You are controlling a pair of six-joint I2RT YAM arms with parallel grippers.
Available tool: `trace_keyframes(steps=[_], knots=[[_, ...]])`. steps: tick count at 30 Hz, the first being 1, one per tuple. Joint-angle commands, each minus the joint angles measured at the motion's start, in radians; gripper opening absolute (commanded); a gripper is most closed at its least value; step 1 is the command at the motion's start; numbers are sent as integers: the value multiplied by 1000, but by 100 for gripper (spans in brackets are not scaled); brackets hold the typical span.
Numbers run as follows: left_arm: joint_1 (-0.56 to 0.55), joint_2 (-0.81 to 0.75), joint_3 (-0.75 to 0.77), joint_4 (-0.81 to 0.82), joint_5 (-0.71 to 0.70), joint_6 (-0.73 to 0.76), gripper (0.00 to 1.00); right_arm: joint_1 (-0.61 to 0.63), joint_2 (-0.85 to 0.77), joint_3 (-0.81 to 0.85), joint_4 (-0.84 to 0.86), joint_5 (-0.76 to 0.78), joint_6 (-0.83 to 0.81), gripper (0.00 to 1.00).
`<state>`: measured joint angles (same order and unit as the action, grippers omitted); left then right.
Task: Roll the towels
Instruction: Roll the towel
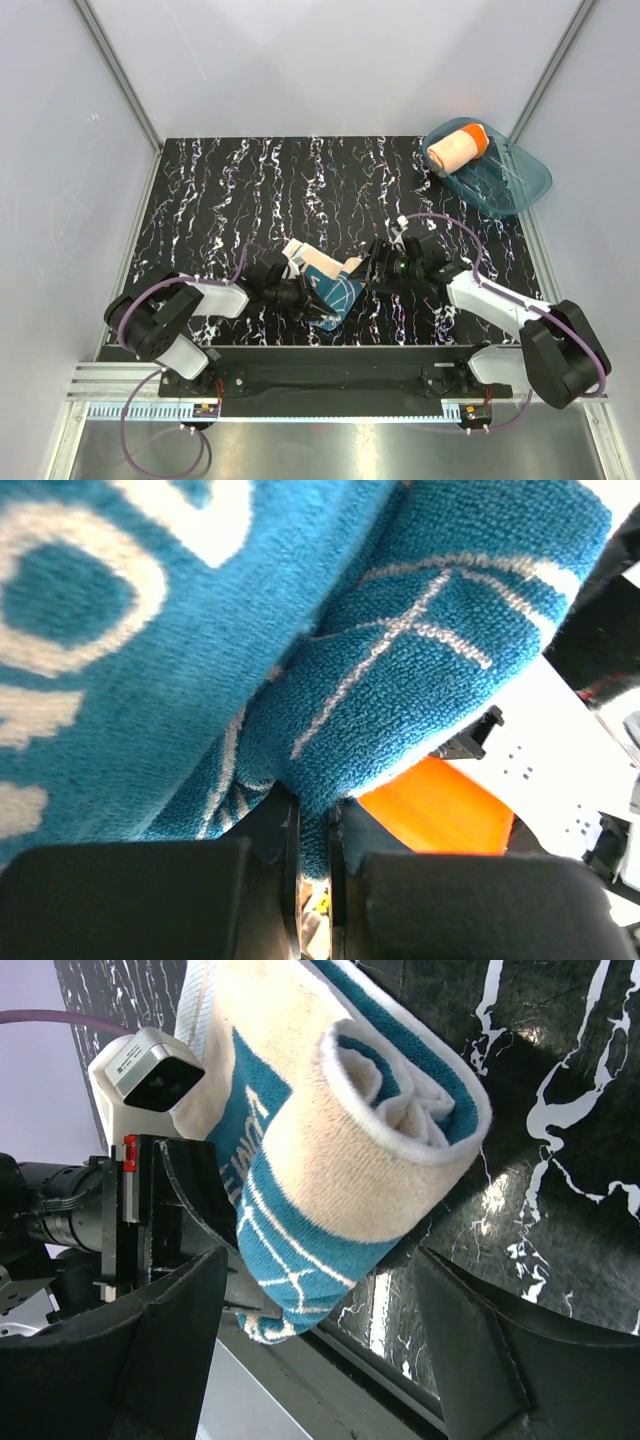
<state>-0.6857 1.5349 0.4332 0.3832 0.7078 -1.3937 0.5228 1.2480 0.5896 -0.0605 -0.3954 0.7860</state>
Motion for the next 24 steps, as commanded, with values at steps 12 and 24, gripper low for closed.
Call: trace_keyframes(steps=[12,24], knots=[[18,28,-51,125,45,-96,0,36,191,-54,300,-19,91,80],[18,-31,-7,-75,3,31,26,94,327,50,257,26,64,33]])
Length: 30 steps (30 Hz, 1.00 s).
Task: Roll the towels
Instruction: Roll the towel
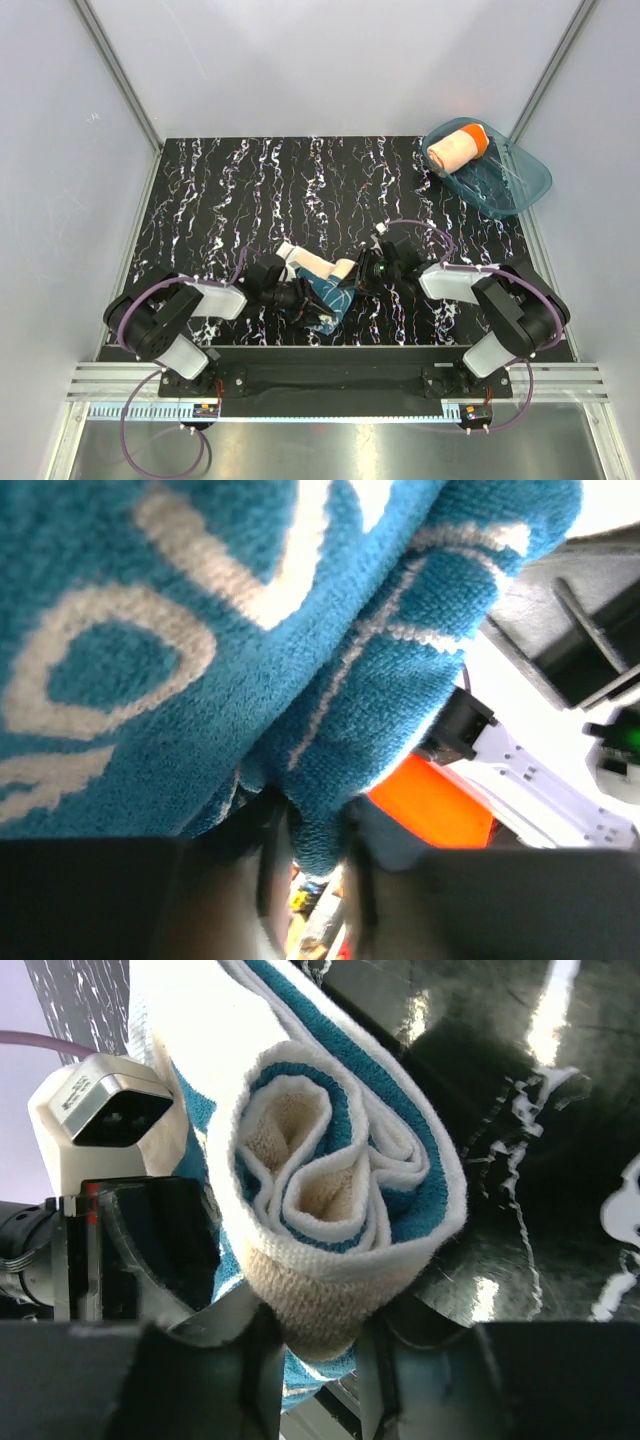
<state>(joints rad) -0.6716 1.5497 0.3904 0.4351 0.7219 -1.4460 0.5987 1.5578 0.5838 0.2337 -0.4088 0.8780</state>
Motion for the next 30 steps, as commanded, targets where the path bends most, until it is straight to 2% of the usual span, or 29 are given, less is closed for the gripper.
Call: trace_keyframes(steps=[1,4,6,10,13,14,15,16,17,18,22,27,30], knots=[[4,-59,53,-181,-22,114,42,22,21,66,-78,51,-36,31],[4,-100,117,-373,-78,226,57,24,21,105,-164,74,-68,27],[4,-123,146,-473,-120,263,61,24,18,129,-206,88,-89,25],[3,-149,198,-625,-200,378,64,24,-1,171,-354,134,-126,24],[-9,-189,292,-800,-336,478,63,24,-14,211,-472,174,-162,23],[-26,-203,335,-865,-487,511,63,26,-16,237,-505,180,-180,23],[-52,-226,381,-997,-580,568,65,23,-18,249,-534,188,-192,22],[-110,-235,474,-1045,-663,590,66,24,-22,263,-587,197,-200,22],[-135,-241,505,-1077,-776,608,68,26,-24,289,-615,200,-217,22],[-172,-247,534,-1105,-808,643,68,26,-25,304,-643,208,-223,21],[-265,-244,629,-1115,-926,714,70,32,-4,395,-807,238,-266,21],[-371,-220,631,-987,-915,829,72,41,41,501,-956,252,-316,20],[-426,-189,627,-938,-920,861,73,42,51,527,-987,257,-324,20]])
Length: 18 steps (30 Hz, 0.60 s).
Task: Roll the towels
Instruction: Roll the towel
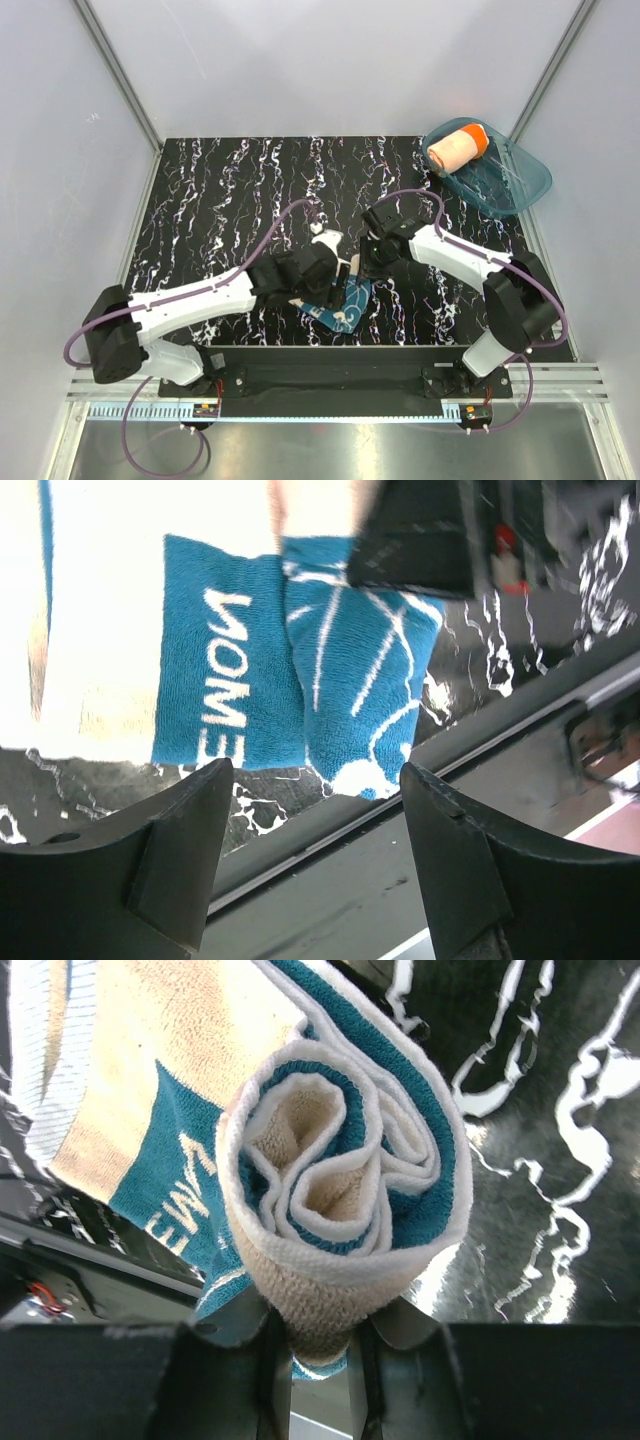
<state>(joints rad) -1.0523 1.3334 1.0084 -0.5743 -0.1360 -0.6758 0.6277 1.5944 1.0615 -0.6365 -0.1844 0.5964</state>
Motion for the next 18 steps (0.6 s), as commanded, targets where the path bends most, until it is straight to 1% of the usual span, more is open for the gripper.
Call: trace_keyframes(steps=[1,3,6,11,14,18], knots=[[-58,35,9,82,-62,96,73,13,22,54,-133,33,-46,21],[-92,56,6,120,-69,104,73,17,45,69,-152,26,-58,21],[-107,96,13,159,-62,99,73,23,73,78,-158,25,-63,20],[-132,177,21,224,-10,93,73,26,85,83,-157,17,-56,21],[-149,203,22,234,-7,87,73,26,91,84,-158,14,-58,21],[-179,220,6,251,-13,84,71,26,107,94,-155,-1,-61,21]])
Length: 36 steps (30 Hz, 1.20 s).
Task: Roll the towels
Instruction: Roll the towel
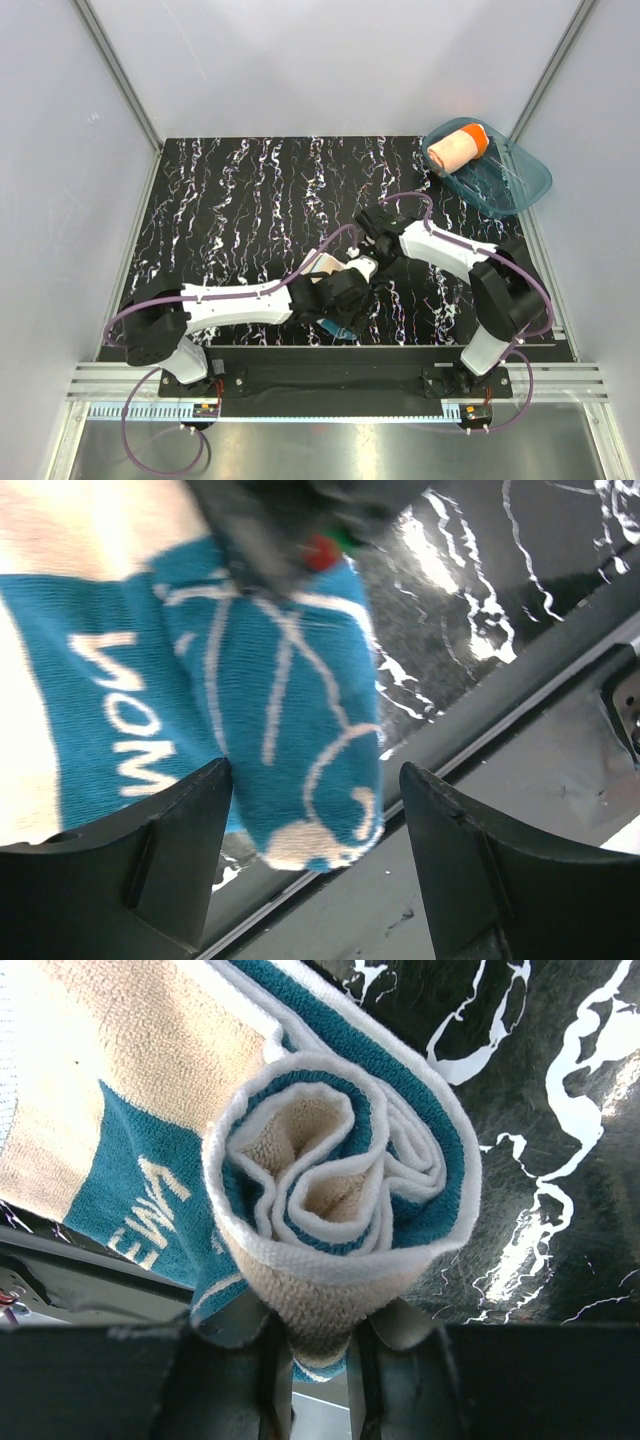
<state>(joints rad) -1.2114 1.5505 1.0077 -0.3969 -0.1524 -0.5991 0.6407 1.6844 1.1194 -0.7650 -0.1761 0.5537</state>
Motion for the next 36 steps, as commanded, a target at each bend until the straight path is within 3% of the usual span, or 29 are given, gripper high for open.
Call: trace_keyframes(steps=[1,9,14,21,25,30,33,36], knots=[[-25,6,3,81,10,9,68,13,18,36,-26,-11,-20,21],[-82,72,0,50,-38,-37,47,13,55,68,-42,-20,-34,22],[-83,95,-27,30,-95,-77,39,13,64,74,-39,-42,-40,22],[-83,99,-83,64,-79,-108,10,13,83,82,-42,-48,-51,25],[-77,60,-142,124,-23,-140,8,11,98,88,-37,-43,-52,40],[-11,-4,-263,217,98,-191,4,1,109,106,-25,-26,-49,73],[41,-33,-320,283,183,-192,4,-6,94,118,-17,-2,-35,87],[87,-44,-363,348,267,-194,4,-16,58,120,3,39,-3,93]])
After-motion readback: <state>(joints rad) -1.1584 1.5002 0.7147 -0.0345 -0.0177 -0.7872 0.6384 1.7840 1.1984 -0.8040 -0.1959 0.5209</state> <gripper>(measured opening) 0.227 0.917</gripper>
